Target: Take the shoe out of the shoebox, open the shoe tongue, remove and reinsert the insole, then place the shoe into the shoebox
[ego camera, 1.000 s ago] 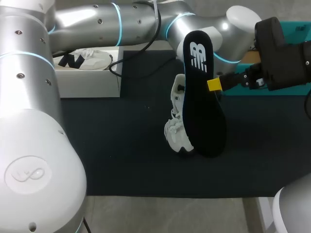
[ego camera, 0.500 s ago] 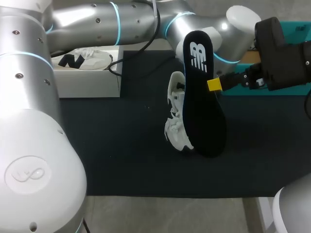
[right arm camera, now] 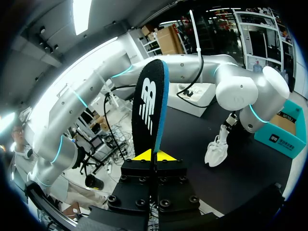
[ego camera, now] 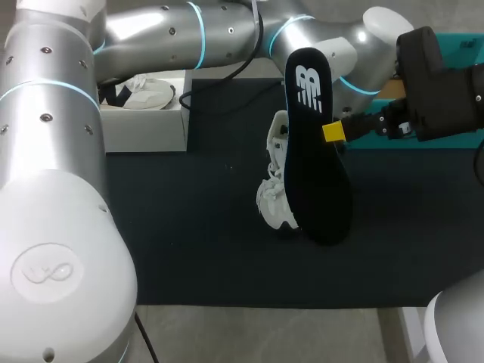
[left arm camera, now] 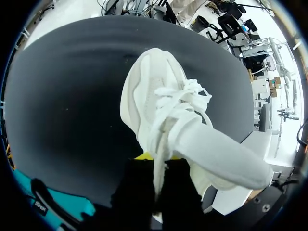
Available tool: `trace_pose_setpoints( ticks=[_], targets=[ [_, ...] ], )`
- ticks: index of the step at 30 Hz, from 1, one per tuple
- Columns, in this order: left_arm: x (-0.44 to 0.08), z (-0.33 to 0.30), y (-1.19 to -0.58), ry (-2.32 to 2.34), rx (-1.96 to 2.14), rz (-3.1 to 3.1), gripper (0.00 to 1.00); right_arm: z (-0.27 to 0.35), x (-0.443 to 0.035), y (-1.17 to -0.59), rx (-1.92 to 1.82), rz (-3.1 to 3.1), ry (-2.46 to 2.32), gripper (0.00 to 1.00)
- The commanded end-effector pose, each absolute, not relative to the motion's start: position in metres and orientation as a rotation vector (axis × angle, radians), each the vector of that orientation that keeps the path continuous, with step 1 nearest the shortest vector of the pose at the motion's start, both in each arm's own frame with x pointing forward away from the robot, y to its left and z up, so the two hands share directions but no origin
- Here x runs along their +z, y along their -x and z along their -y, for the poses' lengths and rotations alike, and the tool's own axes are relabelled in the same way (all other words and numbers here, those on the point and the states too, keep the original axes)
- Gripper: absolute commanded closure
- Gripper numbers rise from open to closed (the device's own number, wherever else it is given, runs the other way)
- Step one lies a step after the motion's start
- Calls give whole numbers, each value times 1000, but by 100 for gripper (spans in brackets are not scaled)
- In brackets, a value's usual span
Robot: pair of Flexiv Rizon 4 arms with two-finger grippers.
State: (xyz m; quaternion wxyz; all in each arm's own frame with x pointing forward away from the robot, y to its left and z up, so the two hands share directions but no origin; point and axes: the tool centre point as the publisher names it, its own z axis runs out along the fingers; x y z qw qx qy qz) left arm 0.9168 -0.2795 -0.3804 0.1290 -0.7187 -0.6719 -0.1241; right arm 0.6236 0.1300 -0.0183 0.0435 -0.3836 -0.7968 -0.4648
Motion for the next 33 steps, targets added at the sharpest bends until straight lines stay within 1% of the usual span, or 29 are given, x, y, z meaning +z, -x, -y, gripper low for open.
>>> trace_pose_setpoints(
  ticks=[1, 14, 15, 16, 17, 18, 19, 20, 33],
  targets=[
    [-382, 280, -915, 2093, -364, 1942, 100, -134, -18, -627, -1414, 2437, 1174, 100],
    [-390, 283, -905, 2061, -346, 1974, 100, -134, -18, -627, -1414, 2437, 1174, 100],
    [-391, 283, -905, 2062, -338, 1976, 61, -134, -18, -627, -1414, 2437, 1174, 100],
    [-390, 283, -905, 2041, -343, 1999, 51, -134, -18, -627, -1414, 2437, 1174, 100],
    [-390, 284, -905, 2032, -345, 2008, 51, -134, -18, -627, -1414, 2437, 1174, 100],
    [-389, 284, -904, 2032, -345, 2010, 43, -134, -18, -627, -1414, 2437, 1174, 100],
    [-387, 284, -904, 2018, -350, 2020, 18, -134, -18, -627, -1414, 2437, 1174, 100],
    [-385, 284, -903, 2013, -352, 2033, 0, -134, -18, -627, -1414, 2437, 1174, 100],
    [-336, 288, -889, 1941, -287, 2270, 0, -134, -18, -627, -1414, 2437, 1174, 100]
  ],
)
